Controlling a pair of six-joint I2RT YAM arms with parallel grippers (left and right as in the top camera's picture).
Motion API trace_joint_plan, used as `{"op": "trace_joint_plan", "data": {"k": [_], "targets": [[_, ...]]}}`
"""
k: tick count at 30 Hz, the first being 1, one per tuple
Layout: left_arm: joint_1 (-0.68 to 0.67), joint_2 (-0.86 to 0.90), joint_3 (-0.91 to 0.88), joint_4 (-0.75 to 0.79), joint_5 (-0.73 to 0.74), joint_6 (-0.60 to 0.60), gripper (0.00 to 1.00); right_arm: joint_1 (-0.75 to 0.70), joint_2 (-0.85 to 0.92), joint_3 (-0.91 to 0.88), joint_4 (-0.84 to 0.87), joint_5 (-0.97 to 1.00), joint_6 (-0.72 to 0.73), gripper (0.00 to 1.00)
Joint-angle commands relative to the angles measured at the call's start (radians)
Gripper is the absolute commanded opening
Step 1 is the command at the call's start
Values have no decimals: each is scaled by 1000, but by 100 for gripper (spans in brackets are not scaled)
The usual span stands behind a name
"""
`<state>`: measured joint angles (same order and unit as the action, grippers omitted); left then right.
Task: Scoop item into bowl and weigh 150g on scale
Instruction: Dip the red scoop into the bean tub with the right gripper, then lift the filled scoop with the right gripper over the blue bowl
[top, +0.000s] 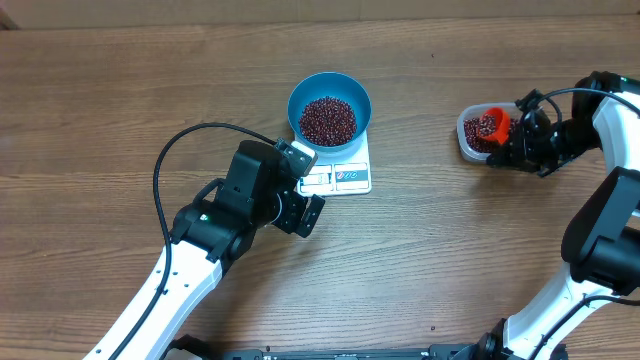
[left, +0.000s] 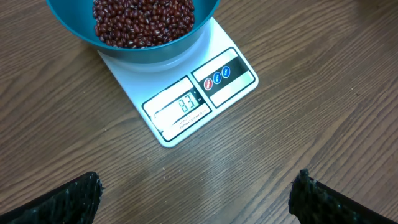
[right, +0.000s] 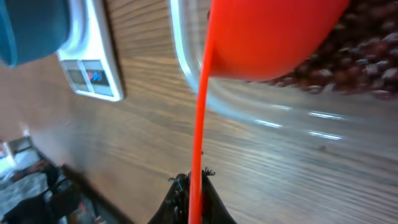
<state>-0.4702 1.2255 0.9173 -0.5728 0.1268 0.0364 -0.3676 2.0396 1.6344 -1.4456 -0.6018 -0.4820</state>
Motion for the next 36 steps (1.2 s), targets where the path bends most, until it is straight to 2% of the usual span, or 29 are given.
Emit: {"op": "trace_joint_plan", "data": {"k": [1, 10, 16, 26, 32, 36], "targets": [[5, 3, 21, 0, -6, 9, 100, -7, 0, 16, -21, -85, -70, 4], [5, 3, 21, 0, -6, 9, 100, -10, -1, 16, -65, -126, -81, 4], [5, 3, 21, 0, -6, 9, 100, -8, -2, 16, -140, -285, -222, 4], [5, 3, 21, 0, -6, 9, 99, 101, -3, 31, -160, -392, -228, 4], [5, 3, 21, 0, -6, 10, 100, 220, -3, 117, -126, -388, -131, 4], [5, 3, 21, 0, -6, 9, 99, 314, -3, 184, -63, -332, -3, 4]]}}
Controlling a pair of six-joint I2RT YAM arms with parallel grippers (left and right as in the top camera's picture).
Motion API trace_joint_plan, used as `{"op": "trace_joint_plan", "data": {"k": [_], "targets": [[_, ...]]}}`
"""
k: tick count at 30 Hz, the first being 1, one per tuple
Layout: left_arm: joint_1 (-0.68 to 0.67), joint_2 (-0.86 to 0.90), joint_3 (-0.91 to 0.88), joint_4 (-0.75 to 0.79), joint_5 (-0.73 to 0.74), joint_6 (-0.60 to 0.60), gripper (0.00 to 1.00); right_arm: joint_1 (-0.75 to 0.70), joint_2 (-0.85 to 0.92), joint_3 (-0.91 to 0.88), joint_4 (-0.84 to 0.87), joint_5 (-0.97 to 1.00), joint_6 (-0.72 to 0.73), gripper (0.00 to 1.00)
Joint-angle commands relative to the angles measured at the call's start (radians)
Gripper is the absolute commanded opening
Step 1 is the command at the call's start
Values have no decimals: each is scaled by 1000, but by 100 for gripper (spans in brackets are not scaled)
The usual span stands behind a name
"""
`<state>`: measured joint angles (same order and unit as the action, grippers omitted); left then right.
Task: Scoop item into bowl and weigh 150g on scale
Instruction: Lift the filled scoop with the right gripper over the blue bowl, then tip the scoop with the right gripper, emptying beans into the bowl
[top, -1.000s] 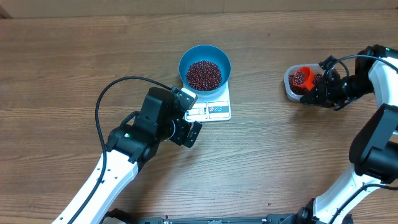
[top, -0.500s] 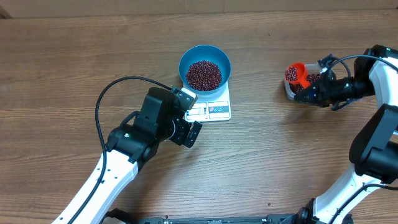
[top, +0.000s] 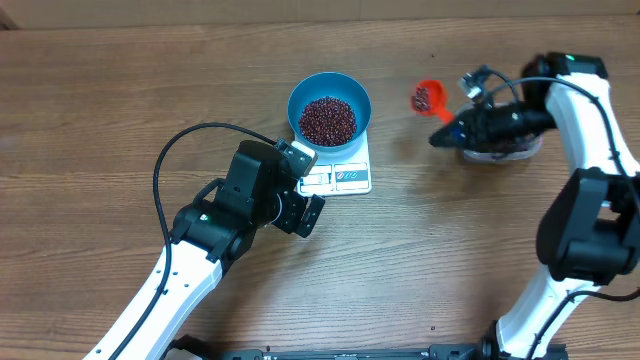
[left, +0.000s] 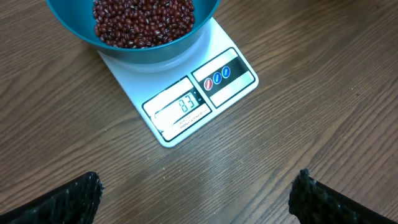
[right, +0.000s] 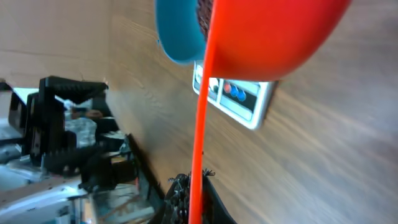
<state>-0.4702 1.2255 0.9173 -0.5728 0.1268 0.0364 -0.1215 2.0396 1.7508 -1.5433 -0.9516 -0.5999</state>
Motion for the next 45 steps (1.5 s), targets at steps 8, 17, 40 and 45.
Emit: {"op": "trace_joint_plan", "data": {"k": [8, 17, 40, 45], "targets": [[5, 3, 21, 0, -6, 9, 100, 261, -3, 131, 213, 247, 369, 4], [5, 3, 21, 0, -6, 9, 99, 409, -3, 131, 323, 451, 502, 4], [5, 3, 21, 0, -6, 9, 99, 521, -3, 131, 356, 649, 551, 4], [5, 3, 21, 0, -6, 9, 100, 523, -3, 132, 361, 680, 550, 4]]}}
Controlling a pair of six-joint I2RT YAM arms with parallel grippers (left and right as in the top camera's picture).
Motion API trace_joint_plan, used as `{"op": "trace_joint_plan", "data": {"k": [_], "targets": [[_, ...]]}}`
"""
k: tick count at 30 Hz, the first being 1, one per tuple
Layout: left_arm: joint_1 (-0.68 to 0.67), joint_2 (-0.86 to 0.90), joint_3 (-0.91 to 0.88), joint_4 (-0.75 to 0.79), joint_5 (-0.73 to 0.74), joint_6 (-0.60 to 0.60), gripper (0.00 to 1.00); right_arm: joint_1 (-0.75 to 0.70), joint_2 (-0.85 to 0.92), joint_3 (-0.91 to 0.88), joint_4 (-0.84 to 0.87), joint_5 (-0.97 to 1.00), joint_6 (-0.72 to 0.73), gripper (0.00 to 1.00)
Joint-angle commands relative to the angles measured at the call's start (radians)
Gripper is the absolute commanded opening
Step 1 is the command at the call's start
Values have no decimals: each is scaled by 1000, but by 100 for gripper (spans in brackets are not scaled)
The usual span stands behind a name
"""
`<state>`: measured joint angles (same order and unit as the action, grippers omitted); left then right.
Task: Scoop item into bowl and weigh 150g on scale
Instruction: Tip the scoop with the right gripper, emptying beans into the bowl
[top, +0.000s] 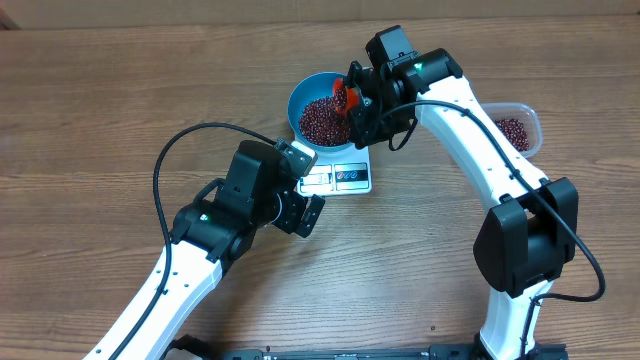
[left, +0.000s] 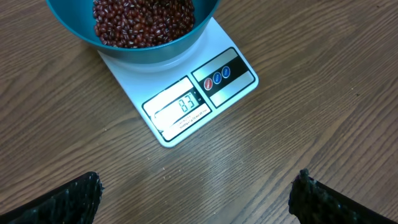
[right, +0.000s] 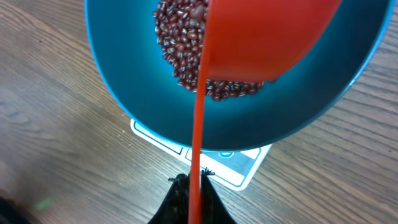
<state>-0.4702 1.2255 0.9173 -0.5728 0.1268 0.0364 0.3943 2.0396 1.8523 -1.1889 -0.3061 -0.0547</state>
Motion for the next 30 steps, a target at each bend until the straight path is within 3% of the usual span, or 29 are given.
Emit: {"op": "trace_joint_plan", "data": {"k": [1, 18, 30], "targets": [[5, 3, 21, 0, -6, 9, 99, 10, -3, 31, 6, 51, 5, 4], [5, 3, 21, 0, -6, 9, 100, 184, -4, 61, 6, 621, 2, 4], [5, 3, 21, 0, -6, 9, 99, 211, -4, 61, 7, 672, 2, 4]]}}
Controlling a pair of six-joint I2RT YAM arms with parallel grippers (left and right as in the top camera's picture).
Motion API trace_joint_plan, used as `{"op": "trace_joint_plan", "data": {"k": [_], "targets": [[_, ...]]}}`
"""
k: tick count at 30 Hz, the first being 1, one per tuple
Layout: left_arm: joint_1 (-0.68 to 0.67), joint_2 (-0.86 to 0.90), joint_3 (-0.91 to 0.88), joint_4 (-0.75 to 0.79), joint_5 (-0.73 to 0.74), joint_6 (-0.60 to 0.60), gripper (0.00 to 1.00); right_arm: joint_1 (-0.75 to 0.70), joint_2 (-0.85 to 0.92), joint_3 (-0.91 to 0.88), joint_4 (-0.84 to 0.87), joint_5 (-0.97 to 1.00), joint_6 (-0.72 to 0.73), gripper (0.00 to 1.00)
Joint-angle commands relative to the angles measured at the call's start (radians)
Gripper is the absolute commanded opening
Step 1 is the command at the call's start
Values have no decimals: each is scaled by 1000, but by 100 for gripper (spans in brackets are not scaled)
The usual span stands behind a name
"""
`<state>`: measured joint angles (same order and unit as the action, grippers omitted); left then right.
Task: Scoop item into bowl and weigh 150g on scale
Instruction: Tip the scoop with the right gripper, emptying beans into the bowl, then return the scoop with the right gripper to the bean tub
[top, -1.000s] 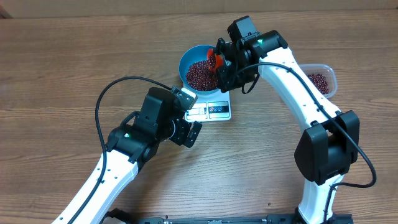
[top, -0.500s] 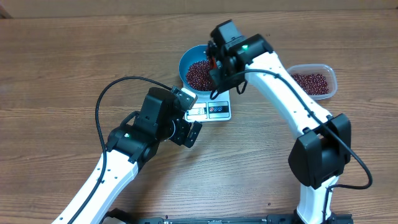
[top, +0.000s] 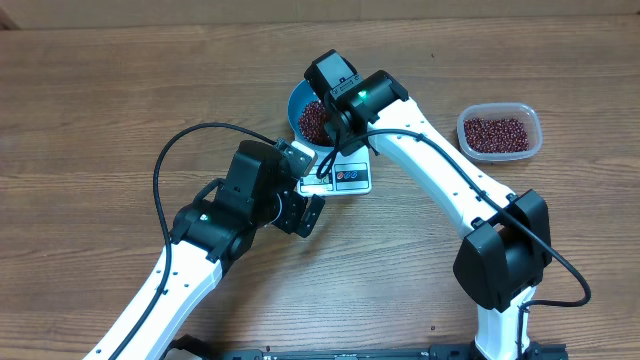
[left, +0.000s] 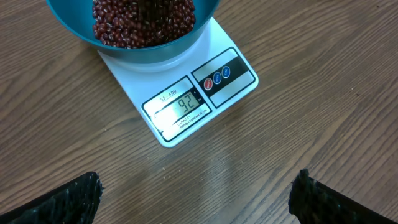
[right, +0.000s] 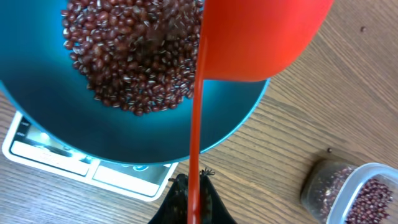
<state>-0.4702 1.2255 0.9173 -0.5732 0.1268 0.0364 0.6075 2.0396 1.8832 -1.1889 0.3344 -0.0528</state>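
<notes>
A blue bowl (right: 56, 106) of dark red beans (right: 124, 68) stands on the white scale (left: 205, 93), whose display (left: 183, 104) reads 92. My right gripper (right: 194, 190) is shut on the thin handle of a red scoop (right: 261, 37), which hangs over the bowl's right side. Blurred beans show under the scoop's rim. In the overhead view the right arm (top: 350, 95) covers part of the bowl (top: 303, 112). My left gripper (left: 196, 199) hovers open over bare wood just in front of the scale, holding nothing.
A clear plastic tub of beans (top: 498, 132) sits at the right of the table, also seen in the right wrist view as the tub (right: 351, 193). The left arm's black cable (top: 175, 150) loops over the wood to the left of the scale.
The right arm has shifted left over the bowl and the scoop now sits over its right side. The beans look blurred under it. The scale reading went from 83 to 92.
The scoop was first in the tub of beans at the right, with the scale at 83. Then it was held loaded between tub and bowl. Then it was over the bowl, and now the reading is 92. The left arm stayed still.
</notes>
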Motion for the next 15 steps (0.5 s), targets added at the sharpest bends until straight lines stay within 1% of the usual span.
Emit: {"op": "trace_joint_plan", "data": {"k": [1, 8, 15], "targets": [[5, 3, 21, 1, -6, 9, 100, -3, -4, 31, 6, 31, 0, 4], [5, 3, 21, 1, -6, 9, 100, -5, -5, 31, 14, -5, -8, 4], [5, 3, 21, 1, -6, 9, 100, -64, -57, 37, 10, -143, -34, 4]]}}
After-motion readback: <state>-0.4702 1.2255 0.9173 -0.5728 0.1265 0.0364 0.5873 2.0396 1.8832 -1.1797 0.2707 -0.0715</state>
